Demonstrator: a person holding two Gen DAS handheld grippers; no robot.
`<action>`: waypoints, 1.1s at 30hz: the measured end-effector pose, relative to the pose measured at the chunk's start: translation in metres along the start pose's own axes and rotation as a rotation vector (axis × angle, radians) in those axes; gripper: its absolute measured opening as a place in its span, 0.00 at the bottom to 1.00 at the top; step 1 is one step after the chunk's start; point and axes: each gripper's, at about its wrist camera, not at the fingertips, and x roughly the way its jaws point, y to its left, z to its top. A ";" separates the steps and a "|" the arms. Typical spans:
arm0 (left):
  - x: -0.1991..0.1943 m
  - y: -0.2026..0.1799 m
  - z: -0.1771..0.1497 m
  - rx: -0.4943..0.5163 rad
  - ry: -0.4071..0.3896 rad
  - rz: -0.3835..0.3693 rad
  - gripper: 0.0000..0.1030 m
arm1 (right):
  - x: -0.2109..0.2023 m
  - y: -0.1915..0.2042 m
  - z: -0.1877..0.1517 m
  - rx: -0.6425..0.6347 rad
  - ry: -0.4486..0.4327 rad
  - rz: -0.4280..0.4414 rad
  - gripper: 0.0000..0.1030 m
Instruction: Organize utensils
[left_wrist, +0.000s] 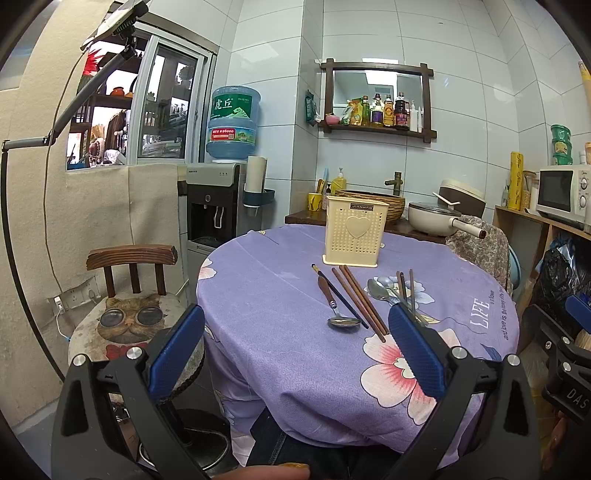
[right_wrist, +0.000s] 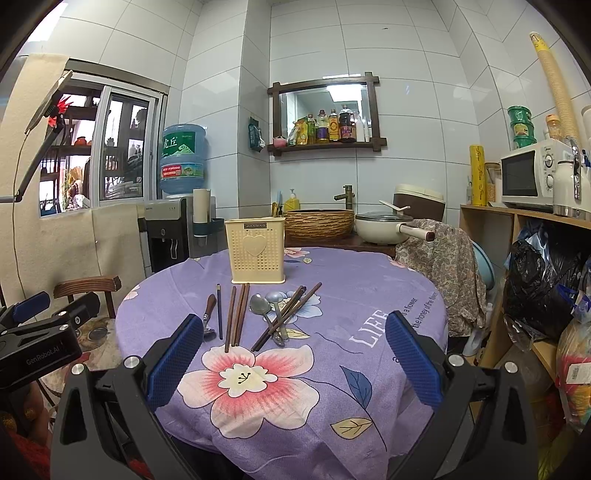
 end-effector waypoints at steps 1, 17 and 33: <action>0.000 0.000 0.000 0.000 0.000 0.001 0.95 | 0.000 0.000 0.000 0.000 0.001 0.001 0.94; -0.003 -0.003 0.002 0.005 0.003 -0.003 0.95 | 0.000 0.000 0.000 0.001 0.003 0.000 0.94; -0.003 -0.003 0.002 0.006 0.002 -0.003 0.95 | 0.000 0.001 -0.001 0.000 0.004 0.000 0.94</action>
